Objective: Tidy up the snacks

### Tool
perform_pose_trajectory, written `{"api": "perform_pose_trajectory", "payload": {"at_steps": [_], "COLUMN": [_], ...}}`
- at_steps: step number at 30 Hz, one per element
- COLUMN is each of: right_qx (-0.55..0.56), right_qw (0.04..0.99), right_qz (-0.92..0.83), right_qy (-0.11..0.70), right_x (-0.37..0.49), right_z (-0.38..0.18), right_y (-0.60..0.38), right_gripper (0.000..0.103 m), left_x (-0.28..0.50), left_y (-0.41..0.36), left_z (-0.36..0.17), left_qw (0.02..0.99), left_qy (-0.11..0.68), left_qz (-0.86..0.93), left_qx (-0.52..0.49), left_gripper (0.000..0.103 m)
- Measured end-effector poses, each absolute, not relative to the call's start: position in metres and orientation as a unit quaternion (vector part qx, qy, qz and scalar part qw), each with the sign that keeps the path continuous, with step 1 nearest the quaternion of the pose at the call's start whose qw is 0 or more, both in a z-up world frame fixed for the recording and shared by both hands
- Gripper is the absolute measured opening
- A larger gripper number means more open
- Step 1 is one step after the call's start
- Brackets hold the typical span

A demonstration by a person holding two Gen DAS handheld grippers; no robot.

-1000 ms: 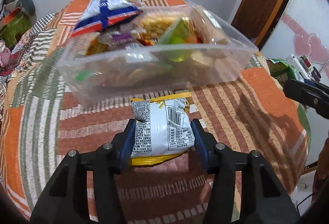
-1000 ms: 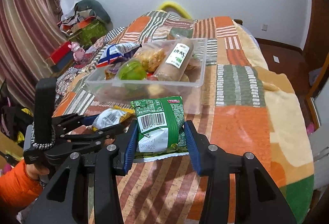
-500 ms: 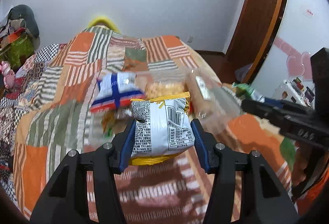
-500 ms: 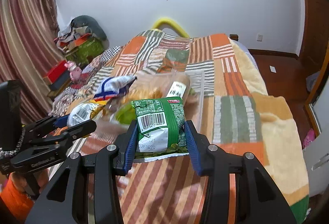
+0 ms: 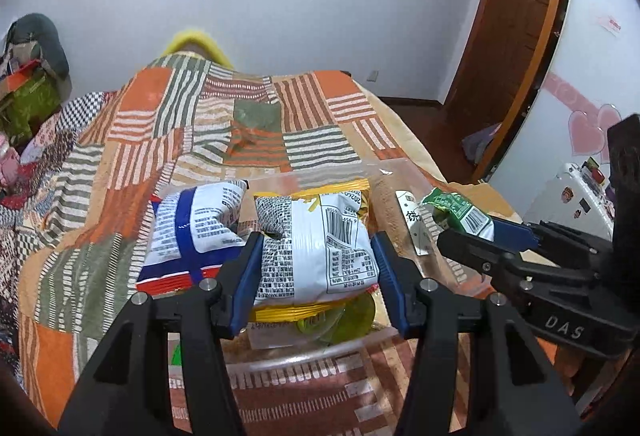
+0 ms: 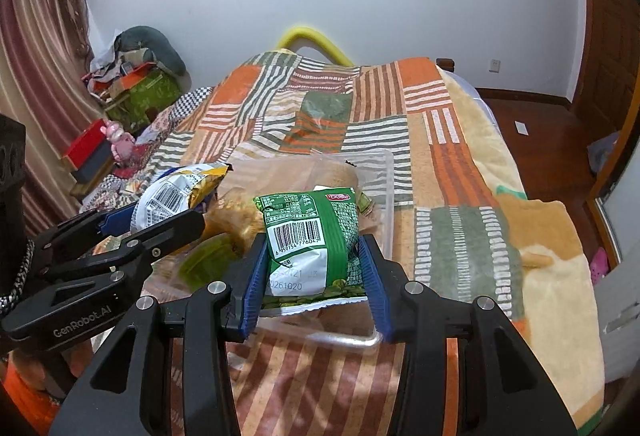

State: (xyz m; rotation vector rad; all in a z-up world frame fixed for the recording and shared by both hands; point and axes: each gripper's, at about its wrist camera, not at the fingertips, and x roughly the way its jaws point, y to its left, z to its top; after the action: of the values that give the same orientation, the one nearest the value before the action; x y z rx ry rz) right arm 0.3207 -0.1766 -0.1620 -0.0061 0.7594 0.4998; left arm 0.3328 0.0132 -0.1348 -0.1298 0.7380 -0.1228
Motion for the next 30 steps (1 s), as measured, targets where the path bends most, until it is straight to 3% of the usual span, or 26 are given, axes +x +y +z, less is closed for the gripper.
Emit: {"api": "perform_pose_trajectory", "payload": {"at_steps": [5, 14, 27, 30], "right_qx": [0.006, 0.007, -0.007, -0.007], "right_qw": [0.898, 0.904, 0.942, 0.947], "right_qz": [0.233, 0.242, 0.255, 0.262], "right_qy": [0.374, 0.353, 0.216, 0.187], "right_x": [0.323, 0.312, 0.213, 0.184], "right_z": [-0.165, -0.146, -0.048, -0.03], "right_y": [-0.181, -0.188, -0.202, -0.207], "right_gripper": [0.045, 0.048, 0.048, 0.048], "left_x": [0.336, 0.311, 0.19, 0.157], "left_y": [0.014, 0.019, 0.023, 0.023], "left_z": [-0.138, -0.112, -0.006, 0.014], "left_qw": [0.93, 0.938, 0.976, 0.983], "left_qy": [0.36, 0.334, 0.209, 0.178], "left_qz": [-0.047, -0.055, -0.044, -0.039], "left_qx": [-0.062, -0.069, -0.046, -0.038], "left_gripper": [0.06, 0.06, 0.061, 0.067]}}
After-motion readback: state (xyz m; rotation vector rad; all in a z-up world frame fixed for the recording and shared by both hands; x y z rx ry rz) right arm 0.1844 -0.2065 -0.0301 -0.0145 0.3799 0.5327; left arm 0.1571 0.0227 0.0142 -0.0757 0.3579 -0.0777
